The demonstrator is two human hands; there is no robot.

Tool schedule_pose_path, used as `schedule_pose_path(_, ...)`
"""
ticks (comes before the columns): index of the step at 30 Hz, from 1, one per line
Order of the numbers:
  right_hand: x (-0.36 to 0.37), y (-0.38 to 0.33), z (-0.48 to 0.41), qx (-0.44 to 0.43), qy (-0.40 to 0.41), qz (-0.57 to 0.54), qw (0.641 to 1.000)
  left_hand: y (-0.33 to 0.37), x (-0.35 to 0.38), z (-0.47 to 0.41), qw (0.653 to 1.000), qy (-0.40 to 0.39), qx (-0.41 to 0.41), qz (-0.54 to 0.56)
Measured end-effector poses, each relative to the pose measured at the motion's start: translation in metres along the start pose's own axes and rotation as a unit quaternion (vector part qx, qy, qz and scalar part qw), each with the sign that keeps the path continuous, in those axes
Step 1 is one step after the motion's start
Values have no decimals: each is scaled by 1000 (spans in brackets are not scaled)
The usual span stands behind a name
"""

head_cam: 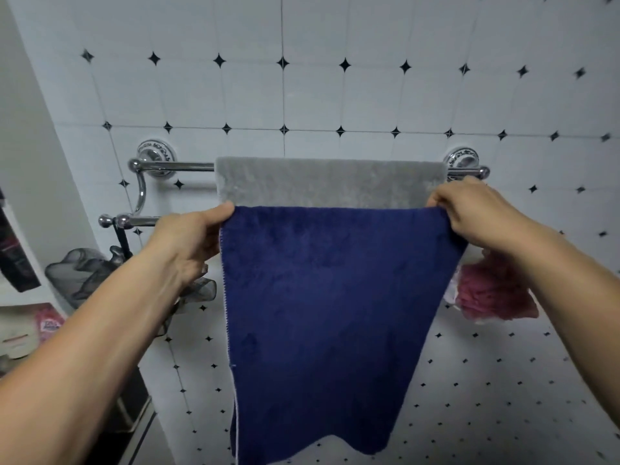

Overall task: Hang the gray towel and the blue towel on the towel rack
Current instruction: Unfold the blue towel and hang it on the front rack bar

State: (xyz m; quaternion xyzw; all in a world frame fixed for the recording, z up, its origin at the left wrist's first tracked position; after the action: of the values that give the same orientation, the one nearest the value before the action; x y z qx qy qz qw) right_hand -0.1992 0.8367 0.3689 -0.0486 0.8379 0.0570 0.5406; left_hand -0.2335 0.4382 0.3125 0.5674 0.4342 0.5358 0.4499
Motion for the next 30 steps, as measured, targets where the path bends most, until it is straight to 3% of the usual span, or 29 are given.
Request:
schedule_pose_path(8, -3, 15, 18, 25, 56, -61, 996, 3, 9, 2, 992, 85, 82, -45)
schedule_pose_path(13, 5, 13, 39, 35, 47, -71, 996, 6, 13, 10, 980, 58, 127, -143)
schedule_pose_path(15, 5, 8, 40, 41, 36, -64, 996, 5, 16, 12, 976, 31, 123, -174)
schedule_pose_path(23, -8, 26, 52, 58, 18, -105, 993, 7, -3, 6, 985, 90, 58, -138)
schedule_pose_path(26, 15, 23, 67, 124, 60, -182, 974, -3, -4, 6, 985, 80, 70, -137)
schedule_pose_path(30, 33, 32, 71, 243, 109, -287, 920, -4, -2, 5, 984, 51, 64, -160)
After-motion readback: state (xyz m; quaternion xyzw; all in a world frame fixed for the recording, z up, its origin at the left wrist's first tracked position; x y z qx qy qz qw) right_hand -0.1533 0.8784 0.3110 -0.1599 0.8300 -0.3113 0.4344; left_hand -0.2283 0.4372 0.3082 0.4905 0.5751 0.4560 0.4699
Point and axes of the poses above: each hand's wrist, its own z-axis away from the middle knuckle, its own x-axis out of the palm, y = z × x, the point moved 4 cm from there along -z, towards the middle knuckle, and after that the axes turned 8 degrees about -y, right-handed, at the moved point
